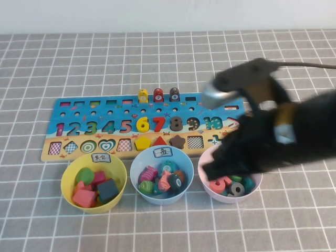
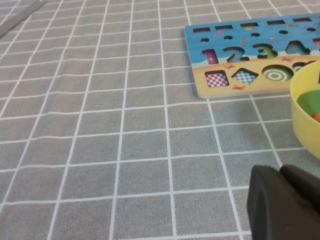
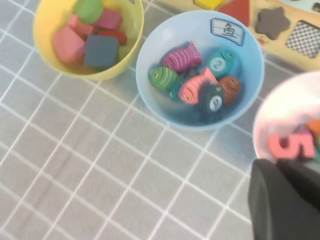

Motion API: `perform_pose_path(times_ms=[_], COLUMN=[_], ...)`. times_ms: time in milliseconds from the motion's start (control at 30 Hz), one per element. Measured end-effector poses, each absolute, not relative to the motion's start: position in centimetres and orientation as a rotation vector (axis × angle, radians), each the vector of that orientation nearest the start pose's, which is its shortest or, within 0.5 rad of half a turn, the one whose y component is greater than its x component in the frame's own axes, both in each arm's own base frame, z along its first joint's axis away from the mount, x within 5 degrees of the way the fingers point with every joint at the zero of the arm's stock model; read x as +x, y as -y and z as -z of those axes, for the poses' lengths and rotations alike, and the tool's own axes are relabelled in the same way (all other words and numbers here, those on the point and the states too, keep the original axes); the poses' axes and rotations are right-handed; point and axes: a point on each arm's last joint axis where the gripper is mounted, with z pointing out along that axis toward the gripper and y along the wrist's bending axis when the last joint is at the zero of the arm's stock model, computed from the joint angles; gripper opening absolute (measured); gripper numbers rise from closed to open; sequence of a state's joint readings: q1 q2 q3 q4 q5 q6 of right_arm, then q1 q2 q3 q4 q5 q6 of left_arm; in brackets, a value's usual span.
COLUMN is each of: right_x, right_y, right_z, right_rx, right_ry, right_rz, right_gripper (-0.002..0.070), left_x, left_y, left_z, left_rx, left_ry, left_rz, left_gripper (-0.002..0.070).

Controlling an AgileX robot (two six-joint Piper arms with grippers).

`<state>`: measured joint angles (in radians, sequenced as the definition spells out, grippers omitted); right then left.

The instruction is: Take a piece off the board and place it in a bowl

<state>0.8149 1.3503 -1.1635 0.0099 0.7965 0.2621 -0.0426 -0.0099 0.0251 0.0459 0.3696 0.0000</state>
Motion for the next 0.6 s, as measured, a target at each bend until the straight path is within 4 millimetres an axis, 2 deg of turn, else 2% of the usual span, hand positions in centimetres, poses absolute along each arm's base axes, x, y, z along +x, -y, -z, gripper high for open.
perform_pose_path(times_ms=[167,367,467,600], right_x=[16.6,14.3,13.6,13.3], right_y=[-17.7,-15.3,-14.8,-14.6], right_z=[-33.6,-30.8,-29.8,-28.9], right_rx=[-0.675,-0.699,-0.774,-0.865], right_ry=[-2.398,-2.486,-2.500,-2.418], right_rz=[-0.484,-0.434,-0.421,-0.424], right_gripper=[-0.0014,-0.0015,-0.0016,-0.0016], left_x=[5.3,5.3,5.3,5.3], left_y=[0.1,0.1,0.1,0.1], left_z=[-17.2,-17.2,-17.2,-17.2], left_rx=[0.068,0.068,0.068,0.068], left_ry=[-1.867,-1.867,-1.867,-1.867], left_rz=[-0.016,-0.016,-0.016,-0.016], left_gripper=[-0.0001,-0.0001,0.0000,-0.0001])
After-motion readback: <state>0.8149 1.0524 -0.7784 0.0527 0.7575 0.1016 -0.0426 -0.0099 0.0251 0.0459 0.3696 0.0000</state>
